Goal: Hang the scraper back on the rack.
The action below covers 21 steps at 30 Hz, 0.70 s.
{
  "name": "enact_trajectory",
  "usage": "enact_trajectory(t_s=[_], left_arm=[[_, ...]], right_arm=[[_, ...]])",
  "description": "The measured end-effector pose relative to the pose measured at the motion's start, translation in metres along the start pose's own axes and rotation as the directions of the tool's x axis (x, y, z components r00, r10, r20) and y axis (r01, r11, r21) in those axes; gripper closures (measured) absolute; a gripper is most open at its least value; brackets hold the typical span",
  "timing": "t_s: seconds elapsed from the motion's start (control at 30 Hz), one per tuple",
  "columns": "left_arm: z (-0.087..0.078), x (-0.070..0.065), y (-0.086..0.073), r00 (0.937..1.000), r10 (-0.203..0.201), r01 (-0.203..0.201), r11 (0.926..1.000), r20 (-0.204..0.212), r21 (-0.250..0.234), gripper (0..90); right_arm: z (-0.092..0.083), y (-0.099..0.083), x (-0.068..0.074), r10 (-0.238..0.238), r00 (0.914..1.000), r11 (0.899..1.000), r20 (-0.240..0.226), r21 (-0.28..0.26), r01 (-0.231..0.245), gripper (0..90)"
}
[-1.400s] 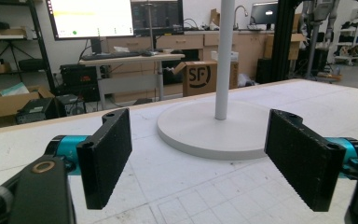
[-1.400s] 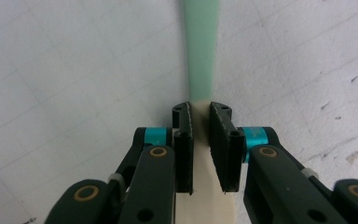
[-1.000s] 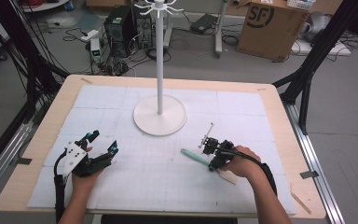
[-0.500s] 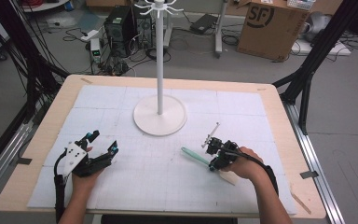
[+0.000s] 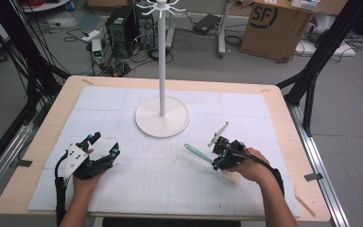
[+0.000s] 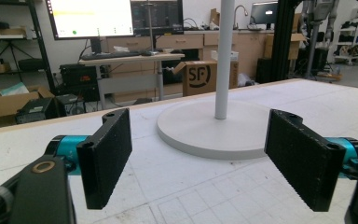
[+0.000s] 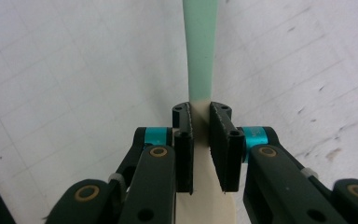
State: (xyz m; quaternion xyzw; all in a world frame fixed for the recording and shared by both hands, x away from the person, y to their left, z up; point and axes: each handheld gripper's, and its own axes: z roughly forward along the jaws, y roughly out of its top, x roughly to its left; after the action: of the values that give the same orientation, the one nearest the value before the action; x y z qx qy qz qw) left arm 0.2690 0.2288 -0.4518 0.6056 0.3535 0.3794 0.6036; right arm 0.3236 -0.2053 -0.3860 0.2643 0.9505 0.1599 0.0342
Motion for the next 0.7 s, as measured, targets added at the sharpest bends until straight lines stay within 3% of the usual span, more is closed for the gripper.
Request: enact_trajectory(t_s=[0.3,0.4,0.7], left_arm=[[0.000,0.000,0.000,1.0000,0.002,-0.002,1.0000,0.000,0.000,23.5],[0.000,0.000,0.000,1.0000,0.004,-0.004,1.0000,0.000,0.001,23.5],[0.000,0.000,0.000,1.0000,0.004,-0.004,1.0000,0.000,0.001,23.5]], right_arm=[[-0.014,-0.003,0.001,0.005,0.9999,0.992,-0.011,-0.123,-0.006,80.6],[-0.017,-0.006,0.001,0.005,1.0000,0.987,0.007,-0.163,-0.004,80.6],[-0.025,-0.013,-0.001,0.013,0.9998,0.951,0.014,-0.308,-0.008,80.6]])
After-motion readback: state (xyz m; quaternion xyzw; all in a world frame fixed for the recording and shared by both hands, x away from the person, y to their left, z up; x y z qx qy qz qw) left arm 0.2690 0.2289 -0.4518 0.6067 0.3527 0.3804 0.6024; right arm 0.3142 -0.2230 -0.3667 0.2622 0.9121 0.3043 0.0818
